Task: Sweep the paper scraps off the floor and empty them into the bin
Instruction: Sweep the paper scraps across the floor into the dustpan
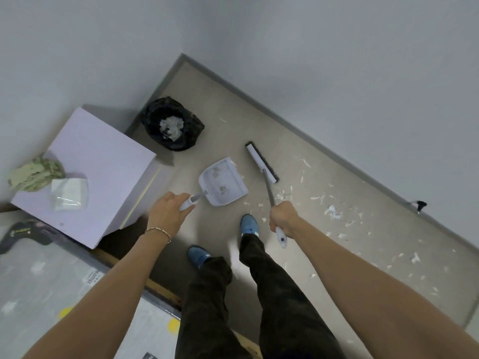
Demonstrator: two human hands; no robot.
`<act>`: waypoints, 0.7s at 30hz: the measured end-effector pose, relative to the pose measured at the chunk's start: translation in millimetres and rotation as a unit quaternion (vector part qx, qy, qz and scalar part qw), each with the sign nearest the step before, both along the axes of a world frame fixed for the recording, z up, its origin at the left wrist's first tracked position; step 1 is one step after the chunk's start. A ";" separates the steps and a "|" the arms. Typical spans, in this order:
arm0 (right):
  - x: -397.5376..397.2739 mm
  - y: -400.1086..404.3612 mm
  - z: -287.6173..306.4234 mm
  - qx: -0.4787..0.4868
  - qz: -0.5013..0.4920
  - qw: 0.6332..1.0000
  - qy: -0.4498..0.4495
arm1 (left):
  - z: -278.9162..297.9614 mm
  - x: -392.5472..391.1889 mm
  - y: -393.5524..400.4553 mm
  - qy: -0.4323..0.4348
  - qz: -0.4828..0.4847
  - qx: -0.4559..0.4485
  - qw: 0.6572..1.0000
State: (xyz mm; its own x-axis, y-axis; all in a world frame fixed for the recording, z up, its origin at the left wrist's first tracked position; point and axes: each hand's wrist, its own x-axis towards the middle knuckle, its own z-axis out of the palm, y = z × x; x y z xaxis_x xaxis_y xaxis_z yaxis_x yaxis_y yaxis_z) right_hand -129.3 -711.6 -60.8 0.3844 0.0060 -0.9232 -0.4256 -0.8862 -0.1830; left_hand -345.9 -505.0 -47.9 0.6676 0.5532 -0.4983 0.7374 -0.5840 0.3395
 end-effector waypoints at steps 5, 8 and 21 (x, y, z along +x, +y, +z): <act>-10.0 16.9 22.1 0.019 0.013 0.999 0.033 | -7.3 33.7 1.1 -0.011 -0.011 -0.007 1.000; -1.1 12.4 30.5 0.037 0.006 0.997 0.073 | -8.1 47.7 1.9 -0.009 -0.022 -0.015 1.000; 51.5 -21.9 38.2 0.030 -0.015 0.999 0.007 | 9.4 39.4 18.0 0.115 -0.090 0.015 0.989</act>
